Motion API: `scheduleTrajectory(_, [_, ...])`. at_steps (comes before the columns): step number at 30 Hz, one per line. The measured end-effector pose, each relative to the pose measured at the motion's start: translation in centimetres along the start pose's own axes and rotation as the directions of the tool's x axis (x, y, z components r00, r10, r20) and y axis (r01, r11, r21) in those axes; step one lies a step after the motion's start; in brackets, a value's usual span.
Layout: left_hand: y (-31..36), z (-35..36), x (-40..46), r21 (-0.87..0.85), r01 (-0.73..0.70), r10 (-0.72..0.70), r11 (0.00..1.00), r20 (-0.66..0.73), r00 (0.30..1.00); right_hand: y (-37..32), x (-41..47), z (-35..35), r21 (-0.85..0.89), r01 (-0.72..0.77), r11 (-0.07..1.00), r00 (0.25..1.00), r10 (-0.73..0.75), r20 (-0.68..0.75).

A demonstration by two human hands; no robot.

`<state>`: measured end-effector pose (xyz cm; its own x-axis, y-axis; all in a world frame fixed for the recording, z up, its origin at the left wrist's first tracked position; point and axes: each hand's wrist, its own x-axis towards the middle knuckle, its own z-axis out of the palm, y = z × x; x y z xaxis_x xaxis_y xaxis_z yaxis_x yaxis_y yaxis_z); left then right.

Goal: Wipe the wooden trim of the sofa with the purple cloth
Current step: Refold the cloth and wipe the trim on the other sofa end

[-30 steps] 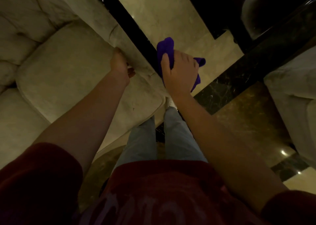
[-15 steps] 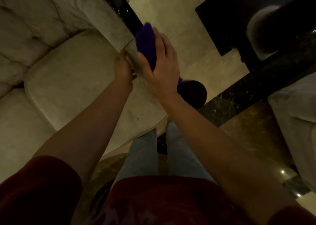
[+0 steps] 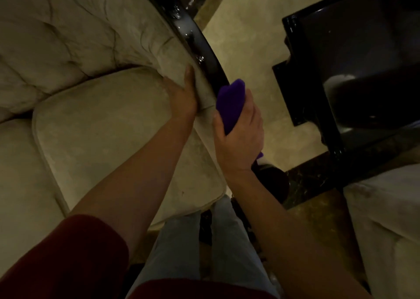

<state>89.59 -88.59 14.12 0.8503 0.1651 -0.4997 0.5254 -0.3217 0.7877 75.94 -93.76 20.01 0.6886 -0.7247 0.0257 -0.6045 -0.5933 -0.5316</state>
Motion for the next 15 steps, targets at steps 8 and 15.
scheduleTrajectory(8, [-0.5, -3.3, 2.0, -0.051, 0.046, -0.023, 0.998, 0.39, 0.921, -7.9, 7.8, 2.8, -0.188, 0.138, 0.972, 0.99, -0.141, -0.003])
scheduleTrajectory(15, [-1.6, -4.8, 3.8, 0.031, 0.075, -0.08, 0.997, 0.552, 0.83, -14.2, 13.7, 7.4, -0.352, 0.276, 0.895, 0.961, -0.262, 0.088])
